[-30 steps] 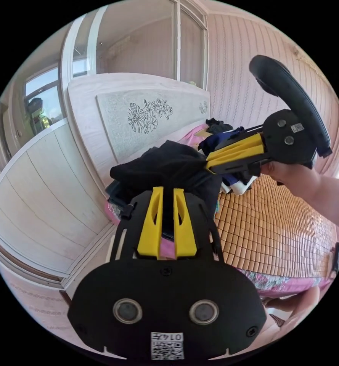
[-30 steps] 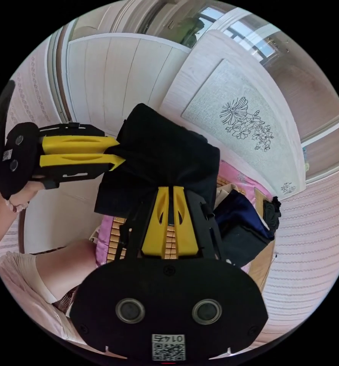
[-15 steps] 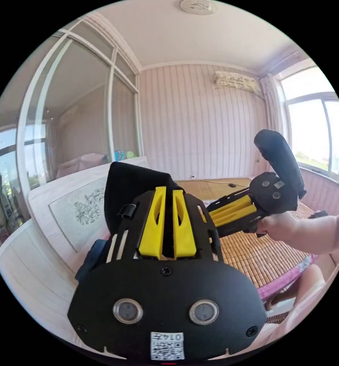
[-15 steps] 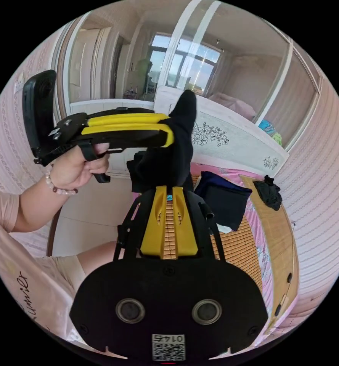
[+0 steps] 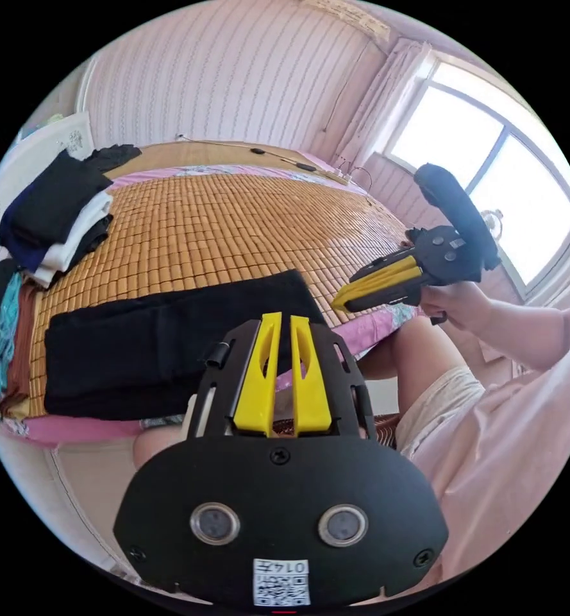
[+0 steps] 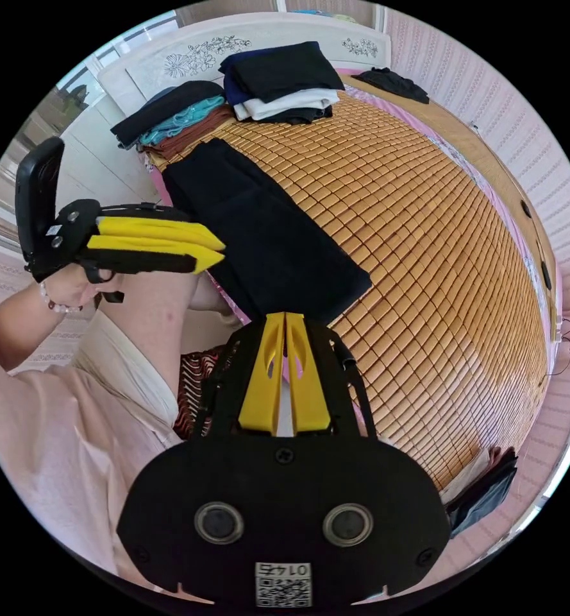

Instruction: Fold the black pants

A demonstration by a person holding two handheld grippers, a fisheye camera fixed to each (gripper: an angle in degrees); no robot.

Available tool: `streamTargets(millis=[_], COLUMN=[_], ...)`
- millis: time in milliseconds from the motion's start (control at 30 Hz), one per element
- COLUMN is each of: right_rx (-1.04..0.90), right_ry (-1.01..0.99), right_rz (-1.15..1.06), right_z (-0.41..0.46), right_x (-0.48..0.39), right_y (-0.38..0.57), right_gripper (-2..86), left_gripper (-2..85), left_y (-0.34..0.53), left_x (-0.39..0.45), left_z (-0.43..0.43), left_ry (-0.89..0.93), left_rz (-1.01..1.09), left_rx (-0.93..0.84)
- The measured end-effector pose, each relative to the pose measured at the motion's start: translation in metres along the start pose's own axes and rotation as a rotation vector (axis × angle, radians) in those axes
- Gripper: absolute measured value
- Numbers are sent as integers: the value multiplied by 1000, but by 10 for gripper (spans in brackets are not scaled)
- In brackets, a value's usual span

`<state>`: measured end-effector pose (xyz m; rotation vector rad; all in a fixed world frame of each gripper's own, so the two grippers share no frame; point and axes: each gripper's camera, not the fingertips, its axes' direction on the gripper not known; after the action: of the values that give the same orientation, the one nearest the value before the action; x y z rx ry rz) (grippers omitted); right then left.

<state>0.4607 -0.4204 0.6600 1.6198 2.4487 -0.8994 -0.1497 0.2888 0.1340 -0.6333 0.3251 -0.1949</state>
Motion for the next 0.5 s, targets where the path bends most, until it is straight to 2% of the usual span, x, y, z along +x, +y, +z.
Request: streamTargets(millis=[200, 367, 500], right_rx=[56, -4, -84], right_ry=[-53, -88, 24], right_rz=[-153, -320, -416], right_z=[9, 34, 65], right_x=[-8, -46, -75], right_y=[-48, -103, -140], right_gripper=[116, 158, 153], left_gripper=[57, 83, 88], left_y=[21, 12, -10], left_x=[-100, -170, -199], left_z=[-48, -67, -73], left_ry=[-299, -394, -413], left_rz=[-322, -468, -476], left_rx=[13, -6, -4])
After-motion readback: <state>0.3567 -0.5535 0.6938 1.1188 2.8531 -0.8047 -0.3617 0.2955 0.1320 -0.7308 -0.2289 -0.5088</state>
